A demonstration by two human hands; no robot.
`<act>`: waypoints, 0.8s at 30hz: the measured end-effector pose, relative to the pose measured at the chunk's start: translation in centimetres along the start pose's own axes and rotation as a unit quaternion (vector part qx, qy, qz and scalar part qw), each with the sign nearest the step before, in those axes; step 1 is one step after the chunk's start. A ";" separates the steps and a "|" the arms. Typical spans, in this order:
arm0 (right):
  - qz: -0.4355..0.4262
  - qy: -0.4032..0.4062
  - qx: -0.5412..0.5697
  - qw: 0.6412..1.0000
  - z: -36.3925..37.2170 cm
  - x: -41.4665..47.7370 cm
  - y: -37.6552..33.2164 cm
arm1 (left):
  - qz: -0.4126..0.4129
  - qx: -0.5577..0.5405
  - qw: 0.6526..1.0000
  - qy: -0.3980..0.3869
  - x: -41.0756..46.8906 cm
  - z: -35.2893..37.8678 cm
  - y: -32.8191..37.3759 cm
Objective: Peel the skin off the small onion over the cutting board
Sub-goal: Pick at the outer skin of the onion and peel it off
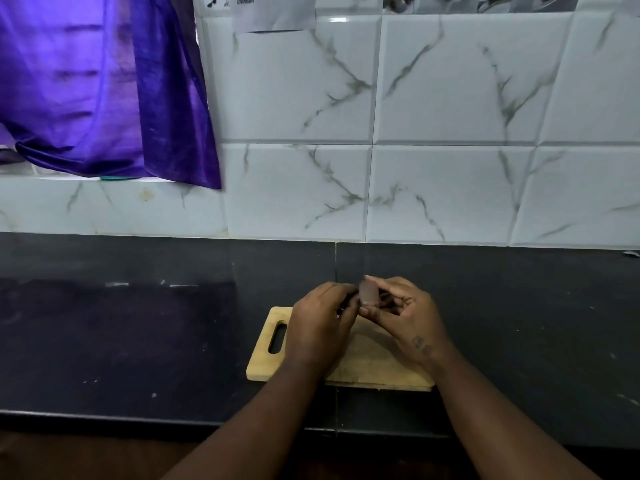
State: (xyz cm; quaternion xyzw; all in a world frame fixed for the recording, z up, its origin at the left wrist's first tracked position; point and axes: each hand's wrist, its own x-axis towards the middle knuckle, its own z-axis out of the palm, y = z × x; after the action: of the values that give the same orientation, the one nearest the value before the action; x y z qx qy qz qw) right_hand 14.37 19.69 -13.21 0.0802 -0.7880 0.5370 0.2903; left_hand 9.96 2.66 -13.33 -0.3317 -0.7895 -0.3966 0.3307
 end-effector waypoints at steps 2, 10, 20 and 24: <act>-0.001 -0.001 0.003 1.000 0.0 -0.1 -0.2 | -0.001 0.009 1.000 0.000 0.0 0.0 0.0; 0.000 0.030 0.021 0.999 0.0 0.0 -0.2 | 0.000 0.003 1.000 -0.006 0.2 0.2 -0.1; 0.012 0.002 0.070 0.997 -0.1 -0.3 -0.2 | -0.062 0.009 0.998 -0.014 0.4 0.1 -0.1; 0.017 0.009 0.094 0.995 -0.4 -0.2 -0.3 | -0.093 0.034 0.993 -0.058 0.4 0.2 -0.2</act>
State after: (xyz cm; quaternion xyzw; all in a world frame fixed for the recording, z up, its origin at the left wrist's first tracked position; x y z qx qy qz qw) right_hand 14.80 19.93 -13.01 0.0889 -0.7328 0.6143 0.2788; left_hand 9.50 2.84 -13.17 -0.2679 -0.8477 -0.3787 0.2574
